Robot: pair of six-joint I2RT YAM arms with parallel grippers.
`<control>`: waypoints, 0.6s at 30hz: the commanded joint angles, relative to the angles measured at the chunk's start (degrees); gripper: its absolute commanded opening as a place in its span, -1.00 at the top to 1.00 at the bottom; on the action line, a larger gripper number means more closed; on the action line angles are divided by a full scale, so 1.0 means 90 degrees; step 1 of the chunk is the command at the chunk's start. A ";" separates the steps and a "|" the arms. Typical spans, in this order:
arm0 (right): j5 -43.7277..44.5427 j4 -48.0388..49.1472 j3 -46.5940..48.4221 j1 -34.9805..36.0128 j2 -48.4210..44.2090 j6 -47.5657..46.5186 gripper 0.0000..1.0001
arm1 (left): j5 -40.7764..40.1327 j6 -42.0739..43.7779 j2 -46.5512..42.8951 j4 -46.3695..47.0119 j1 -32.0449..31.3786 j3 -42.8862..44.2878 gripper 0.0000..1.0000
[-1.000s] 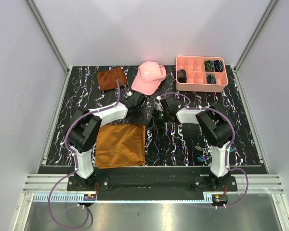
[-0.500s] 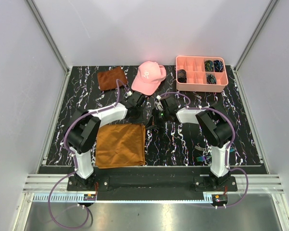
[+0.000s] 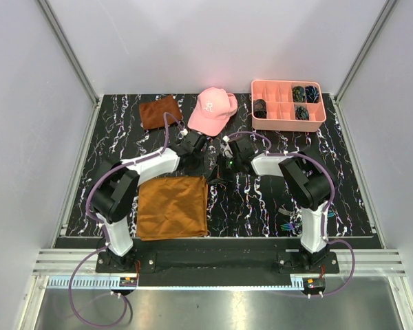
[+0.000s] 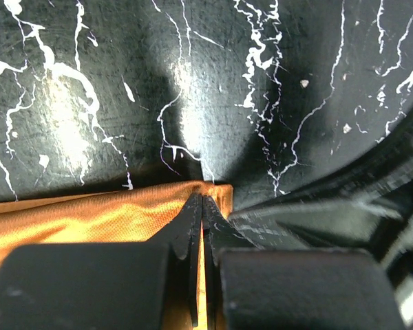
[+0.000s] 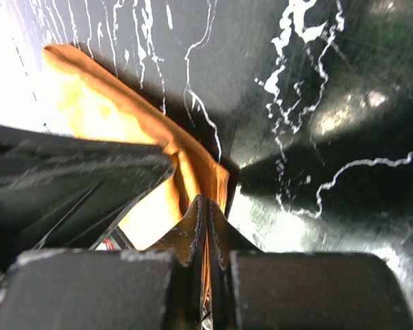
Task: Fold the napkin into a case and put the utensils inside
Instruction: Smooth out the lower triangle-folded napkin at the center of the board.
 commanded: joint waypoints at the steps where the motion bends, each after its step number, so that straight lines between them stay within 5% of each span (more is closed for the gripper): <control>1: -0.0155 0.0281 0.0267 -0.0038 0.0239 0.0047 0.96 | -0.0078 0.0014 -0.0399 0.0211 -0.0047 -0.0054 1.00; 18: 0.0070 0.0096 0.0307 -0.0048 0.0347 -0.0060 0.98 | 0.0117 -0.0123 -0.0341 0.0201 -0.0261 0.0015 1.00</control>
